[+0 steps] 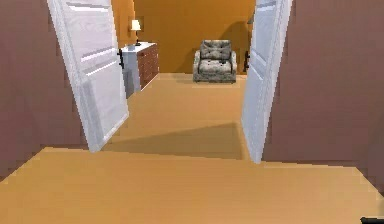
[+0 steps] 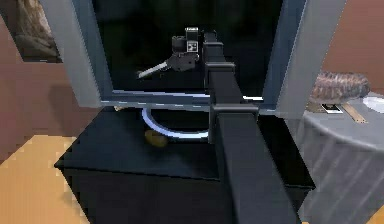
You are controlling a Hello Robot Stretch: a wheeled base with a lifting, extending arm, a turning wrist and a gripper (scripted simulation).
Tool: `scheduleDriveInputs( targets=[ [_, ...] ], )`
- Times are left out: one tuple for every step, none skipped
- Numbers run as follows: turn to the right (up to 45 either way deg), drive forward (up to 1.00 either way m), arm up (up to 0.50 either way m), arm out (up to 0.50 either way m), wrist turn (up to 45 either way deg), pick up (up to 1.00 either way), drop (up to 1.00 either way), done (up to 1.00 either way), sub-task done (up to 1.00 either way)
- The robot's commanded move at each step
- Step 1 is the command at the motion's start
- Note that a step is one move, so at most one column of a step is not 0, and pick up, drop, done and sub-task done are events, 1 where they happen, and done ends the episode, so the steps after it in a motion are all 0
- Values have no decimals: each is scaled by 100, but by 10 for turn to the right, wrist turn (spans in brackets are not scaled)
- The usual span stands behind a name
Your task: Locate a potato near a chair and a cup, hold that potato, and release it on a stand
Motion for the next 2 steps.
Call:
scheduleDriveInputs(
  targets=[
    [0,0,0,-10,0,0,0,0,0],
    [0,0,0,0,0,0,0,100,0]
  ],
)
